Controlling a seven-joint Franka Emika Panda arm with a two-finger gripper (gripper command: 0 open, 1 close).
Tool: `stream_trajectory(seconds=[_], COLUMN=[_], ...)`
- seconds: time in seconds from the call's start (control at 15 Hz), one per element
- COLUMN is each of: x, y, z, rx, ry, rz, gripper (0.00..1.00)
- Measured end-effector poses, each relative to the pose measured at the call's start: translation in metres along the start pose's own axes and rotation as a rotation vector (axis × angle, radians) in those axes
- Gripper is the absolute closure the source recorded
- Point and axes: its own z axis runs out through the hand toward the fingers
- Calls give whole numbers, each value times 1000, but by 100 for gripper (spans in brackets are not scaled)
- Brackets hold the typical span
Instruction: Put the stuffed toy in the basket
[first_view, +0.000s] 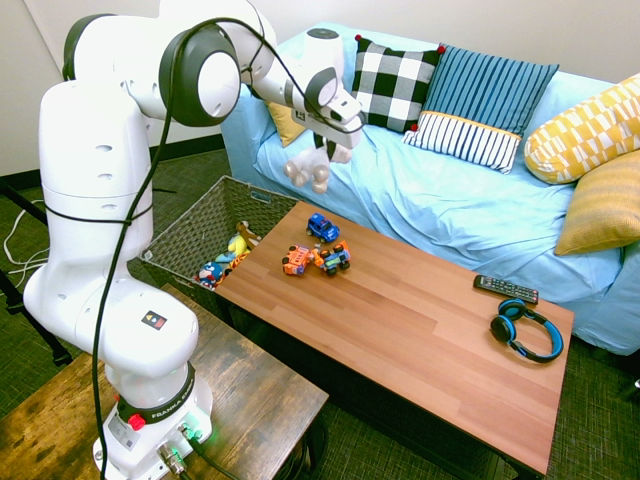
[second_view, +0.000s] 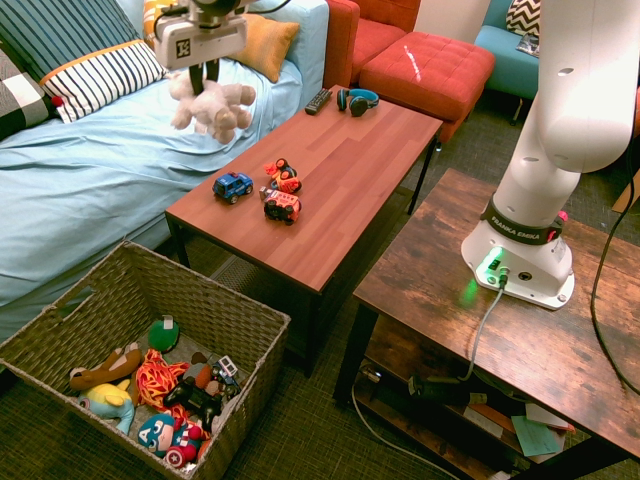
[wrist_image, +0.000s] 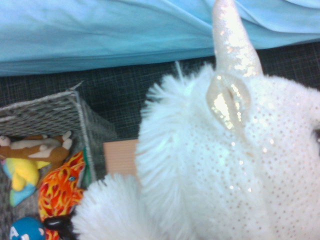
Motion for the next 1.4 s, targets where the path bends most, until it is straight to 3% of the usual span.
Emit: stream_trajectory(seconds=[0.4, 0.8, 0.87, 1.4], x=[-131, -185, -194, -181], y=[-100, -132, -134, -130], z=[107, 199, 207, 212], rx=[-63, -148, -152, -191], ry=[-50, -132, -142, -183], rz=[-176, -237, -244, -206], gripper=[100, 100, 0, 0])
